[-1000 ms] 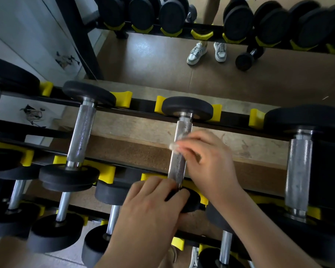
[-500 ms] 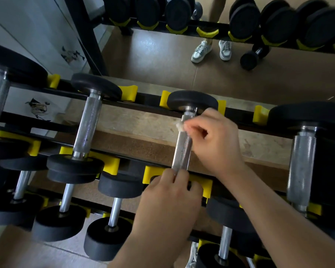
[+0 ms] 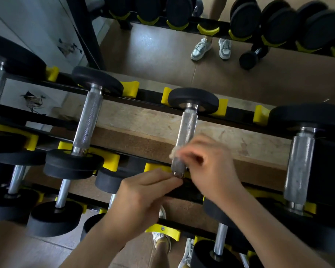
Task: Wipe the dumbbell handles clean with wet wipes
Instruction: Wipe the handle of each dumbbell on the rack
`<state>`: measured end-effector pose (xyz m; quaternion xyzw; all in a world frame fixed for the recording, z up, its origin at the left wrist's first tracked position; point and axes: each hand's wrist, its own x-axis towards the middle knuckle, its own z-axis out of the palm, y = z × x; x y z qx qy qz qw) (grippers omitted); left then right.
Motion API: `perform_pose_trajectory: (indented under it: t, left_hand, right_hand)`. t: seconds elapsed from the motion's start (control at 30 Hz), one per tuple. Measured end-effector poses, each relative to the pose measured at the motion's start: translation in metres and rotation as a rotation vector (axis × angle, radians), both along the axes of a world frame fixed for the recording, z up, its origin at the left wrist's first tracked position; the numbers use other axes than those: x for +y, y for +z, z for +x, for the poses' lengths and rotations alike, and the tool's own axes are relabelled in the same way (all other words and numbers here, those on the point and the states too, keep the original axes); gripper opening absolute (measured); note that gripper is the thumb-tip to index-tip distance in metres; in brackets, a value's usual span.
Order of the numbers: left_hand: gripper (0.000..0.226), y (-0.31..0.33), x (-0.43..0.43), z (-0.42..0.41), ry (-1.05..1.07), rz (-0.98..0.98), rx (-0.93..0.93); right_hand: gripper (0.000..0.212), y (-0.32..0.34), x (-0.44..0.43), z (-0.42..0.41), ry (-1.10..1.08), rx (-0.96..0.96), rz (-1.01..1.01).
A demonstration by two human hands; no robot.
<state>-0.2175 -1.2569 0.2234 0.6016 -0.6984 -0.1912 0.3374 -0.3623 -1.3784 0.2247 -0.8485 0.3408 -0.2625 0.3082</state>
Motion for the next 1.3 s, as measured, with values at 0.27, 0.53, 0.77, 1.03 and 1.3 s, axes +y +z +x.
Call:
perform_pose_trajectory:
  t: [0.27,0.53,0.77,1.03,1.3]
  left_hand:
    - [0.051,0.017,-0.004,0.006,-0.037,0.089,-0.302]
    - [0.039,0.038,-0.009,-0.023,-0.024,0.267,-0.547]
    - [0.023,0.025,-0.009,-0.049,0.163,0.091,-0.667]
    - [0.032,0.019,-0.003,-0.051,0.225,0.079,-0.539]
    - [0.035,0.014,0.009,-0.051,0.379,0.195,-0.032]
  right_hand:
    - [0.005,-0.002,-0.011,0.014,-0.214,-0.048,-0.128]
    - [0.007,0.000,-0.023,0.016,-0.261,-0.080,-0.142]
    - [0.009,0.000,-0.054,0.026,-0.270,-0.088,-0.424]
    - [0.024,0.007,-0.045,0.028,-0.227,0.044,-0.475]
    - [0.026,0.016,-0.017,-0.013,0.256,0.266,-0.281]
